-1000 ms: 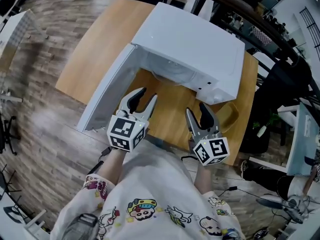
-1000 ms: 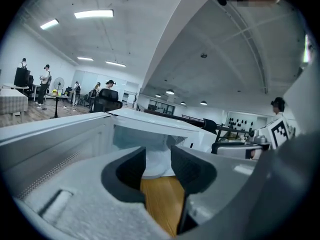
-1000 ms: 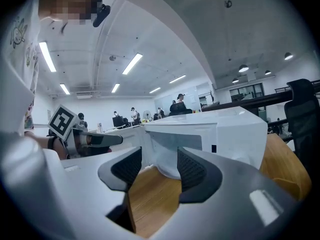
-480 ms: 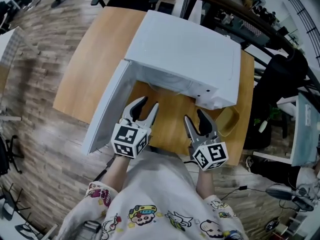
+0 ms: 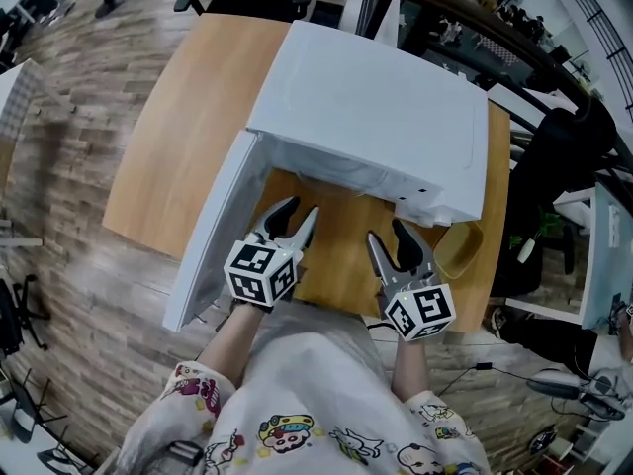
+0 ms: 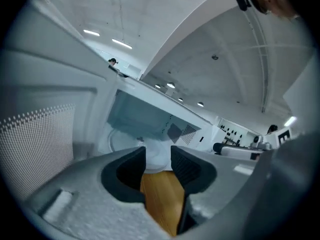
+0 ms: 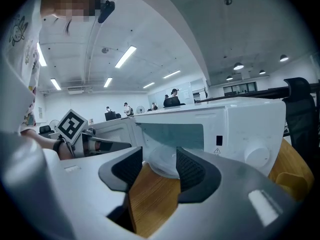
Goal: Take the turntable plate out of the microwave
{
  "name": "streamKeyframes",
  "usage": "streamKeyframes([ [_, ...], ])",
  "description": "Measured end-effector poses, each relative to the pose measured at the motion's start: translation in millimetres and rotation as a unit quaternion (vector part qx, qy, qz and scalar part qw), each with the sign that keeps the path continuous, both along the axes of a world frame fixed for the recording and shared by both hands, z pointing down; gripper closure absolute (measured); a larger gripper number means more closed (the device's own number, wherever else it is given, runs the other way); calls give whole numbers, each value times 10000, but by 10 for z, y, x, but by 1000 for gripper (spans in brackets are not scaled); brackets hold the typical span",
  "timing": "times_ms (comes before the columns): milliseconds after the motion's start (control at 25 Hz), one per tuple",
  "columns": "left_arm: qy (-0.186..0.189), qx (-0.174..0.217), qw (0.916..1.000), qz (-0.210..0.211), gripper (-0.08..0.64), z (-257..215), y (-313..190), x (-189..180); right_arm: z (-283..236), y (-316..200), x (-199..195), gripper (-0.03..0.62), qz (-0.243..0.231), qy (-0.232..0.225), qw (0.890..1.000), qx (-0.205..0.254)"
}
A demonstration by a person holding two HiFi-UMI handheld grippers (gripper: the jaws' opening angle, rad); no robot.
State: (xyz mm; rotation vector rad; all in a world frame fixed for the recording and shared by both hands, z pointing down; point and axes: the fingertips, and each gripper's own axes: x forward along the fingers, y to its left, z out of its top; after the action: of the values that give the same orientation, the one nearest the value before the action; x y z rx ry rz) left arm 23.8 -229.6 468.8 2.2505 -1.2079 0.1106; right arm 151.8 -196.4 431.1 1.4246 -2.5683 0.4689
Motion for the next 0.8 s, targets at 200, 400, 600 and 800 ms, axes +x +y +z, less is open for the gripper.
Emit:
streamKeyframes([
  [200,203,-293,9994,1,410,231,-69,35,167,-64,-52,385,37,-25,9999,-140],
  [400,380,-543,9978,-48,410,487,-120,101,335,-124,-94,387,72,-56,9997,-209],
  [600,528,-815,9951,-170,410,737,-184,133,463,-163,-141,390,98,-108,9996,-227],
  [800,754,-1137,9900,-352,408,926,-246,164,506,-173,-144,390,202,-158,9994,-236],
])
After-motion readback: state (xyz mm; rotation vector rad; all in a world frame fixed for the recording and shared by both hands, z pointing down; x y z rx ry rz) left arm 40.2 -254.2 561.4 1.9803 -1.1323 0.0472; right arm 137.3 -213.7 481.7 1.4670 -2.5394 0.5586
